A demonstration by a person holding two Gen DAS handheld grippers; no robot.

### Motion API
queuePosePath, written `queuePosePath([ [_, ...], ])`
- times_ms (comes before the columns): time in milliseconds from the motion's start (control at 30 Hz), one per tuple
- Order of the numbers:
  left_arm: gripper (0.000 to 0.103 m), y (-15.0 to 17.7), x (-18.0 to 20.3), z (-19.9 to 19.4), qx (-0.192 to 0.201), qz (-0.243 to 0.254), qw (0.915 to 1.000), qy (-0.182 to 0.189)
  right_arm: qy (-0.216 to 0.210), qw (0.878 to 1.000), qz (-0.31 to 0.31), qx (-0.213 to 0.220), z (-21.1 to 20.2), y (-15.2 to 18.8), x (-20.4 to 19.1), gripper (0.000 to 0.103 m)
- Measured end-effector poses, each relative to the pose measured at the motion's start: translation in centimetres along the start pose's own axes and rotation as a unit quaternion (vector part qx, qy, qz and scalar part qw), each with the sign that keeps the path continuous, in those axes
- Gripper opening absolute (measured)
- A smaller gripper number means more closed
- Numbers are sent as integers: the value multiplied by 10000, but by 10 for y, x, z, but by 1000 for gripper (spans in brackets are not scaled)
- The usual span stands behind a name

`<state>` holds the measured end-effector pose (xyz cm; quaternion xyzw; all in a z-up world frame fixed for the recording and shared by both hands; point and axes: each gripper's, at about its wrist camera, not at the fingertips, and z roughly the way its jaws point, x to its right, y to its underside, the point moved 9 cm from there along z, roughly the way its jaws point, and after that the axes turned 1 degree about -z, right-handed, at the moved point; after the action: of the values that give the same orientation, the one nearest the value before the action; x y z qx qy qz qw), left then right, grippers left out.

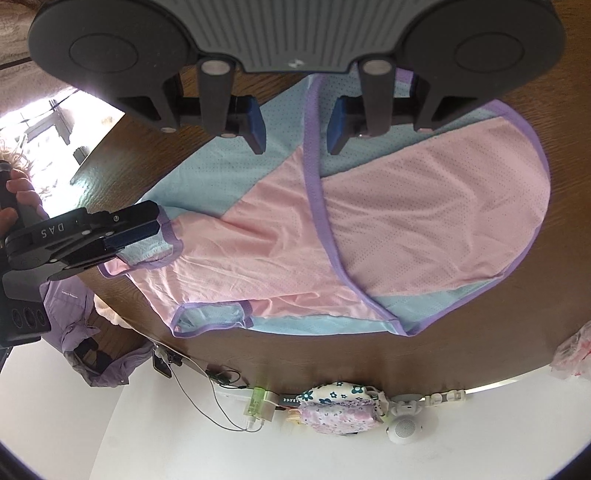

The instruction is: Fold clothes

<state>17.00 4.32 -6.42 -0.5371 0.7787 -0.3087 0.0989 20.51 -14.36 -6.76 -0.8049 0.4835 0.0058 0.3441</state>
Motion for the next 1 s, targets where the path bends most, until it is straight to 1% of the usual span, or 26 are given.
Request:
queuePosePath([
  [100,34,0,1,6,-110,26,9999,-35,256,9982,-504,-176,5,4,-7,40],
  [133,34,0,1,8,-132,34,9999,-43,309,9972,-645,-199,6,4,-9,39],
  [200,19,-1,2,10,-190,58,9998,-34,426,9942,-947,-268,8,3,-13,24],
  [233,3,0,2,11,-249,78,9997,-3,463,9925,-1089,-322,9,3,-14,8],
  [267,3,1,3,11,-294,117,9995,23,464,9914,-1170,-365,8,3,-15,3],
  [333,3,1,6,7,-310,275,9991,46,246,9924,-1117,-451,5,1,-15,2],
  [400,3,0,5,-1,-260,347,9990,66,-310,9962,-654,-486,-6,-6,-10,2],
  [433,3,-1,4,-4,-231,374,9990,77,-610,9961,-397,-500,-12,-9,-7,2],
  [500,3,-1,0,-8,-231,400,9989,50,-1190,9912,289,-498,-21,-17,7,2],
  [533,3,-1,-2,-10,-237,411,9989,32,-1347,9879,555,-532,-23,-19,15,2],
  [567,3,-1,-4,-9,-291,395,9988,34,-1338,9867,708,-585,-21,-18,24,2],
  [600,5,1,-6,-7,-366,340,9987,45,-1237,9874,750,-642,-17,-15,30,2],
  [667,15,4,-7,-4,-456,239,9986,137,-988,9893,751,-761,-9,-7,41,4],
  [700,17,5,-6,-3,-474,206,9985,192,-965,9895,747,-775,-6,-4,43,5],
  [733,21,6,-6,-2,-483,180,9984,232,-1020,9894,709,-757,-5,-1,41,8],
  [767,25,6,-5,-2,-484,159,9983,270,-1055,9897,648,-714,-5,0,39,18],
  [800,26,7,-4,-2,-482,139,9983,311,-1061,9905,555,-670,-6,1,36,27],
  [833,27,7,-3,-2,-494,137,9982,314,-1060,9913,447,-632,-7,3,33,40],
  [933,27,7,-3,3,-553,153,9980,263,-1025,9921,200,-691,-5,9,25,40],
  [1000,24,7,-2,4,-537,213,9981,236,-940,9930,76,-711,-3,12,20,31],
])
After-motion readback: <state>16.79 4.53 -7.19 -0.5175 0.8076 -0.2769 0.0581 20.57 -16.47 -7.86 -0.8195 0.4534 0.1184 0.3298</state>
